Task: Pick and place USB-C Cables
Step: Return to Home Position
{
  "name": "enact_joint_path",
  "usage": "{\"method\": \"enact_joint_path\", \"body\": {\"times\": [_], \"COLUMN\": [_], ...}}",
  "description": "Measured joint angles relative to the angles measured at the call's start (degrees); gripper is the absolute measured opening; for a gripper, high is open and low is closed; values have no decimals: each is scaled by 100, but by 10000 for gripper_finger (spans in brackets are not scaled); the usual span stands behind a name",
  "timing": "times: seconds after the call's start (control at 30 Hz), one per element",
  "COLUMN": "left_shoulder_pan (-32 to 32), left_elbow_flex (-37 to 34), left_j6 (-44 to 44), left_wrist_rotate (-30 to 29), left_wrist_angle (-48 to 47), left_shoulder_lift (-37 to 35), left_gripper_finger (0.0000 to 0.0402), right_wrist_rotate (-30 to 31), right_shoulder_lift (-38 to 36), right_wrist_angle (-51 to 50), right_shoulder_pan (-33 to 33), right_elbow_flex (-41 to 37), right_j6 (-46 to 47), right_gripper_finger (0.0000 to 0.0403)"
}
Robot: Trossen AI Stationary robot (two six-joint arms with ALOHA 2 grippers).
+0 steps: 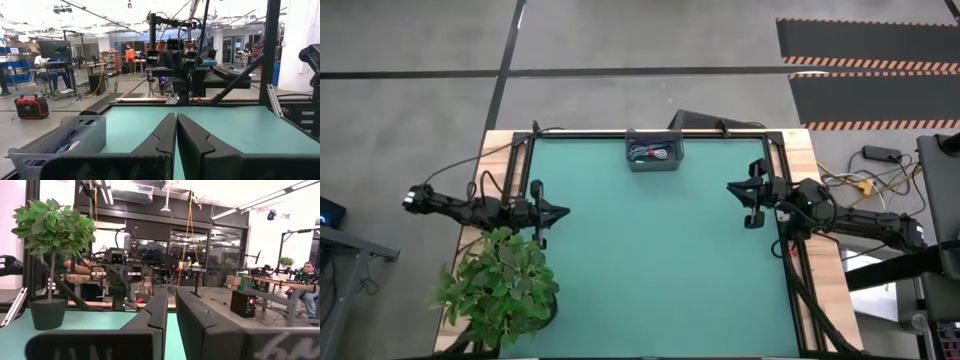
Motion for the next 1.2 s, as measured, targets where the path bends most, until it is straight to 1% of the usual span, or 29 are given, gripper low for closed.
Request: {"method": "enact_joint_path", "body": {"times": [0.53,0.67,0.97,1.2], "left_shoulder_pan": [-2,-2,0,-2], "left_elbow_flex": [-7,-9,-11,-11], "left_j6": [1,2,2,2], "left_wrist_rotate": [-2,-3,-4,-4], "left_wrist_angle": [-3,-3,-5,-3], "left_shoulder_lift": [28,28,37,48], "left_gripper_finger": [0,0,0,0], "right_wrist_rotate": [2,4,9,4], "right_shoulder_lift": [-85,-330,-1169,-1428], "right_wrist_angle": [-12,-66,-320,-316], "right_shoulder_pan": [4,14,214,215], "right_elbow_flex": [-4,-7,-7,-9], "right_j6": [0,1,0,-1], "right_gripper_finger": [27,27,27,27]}}
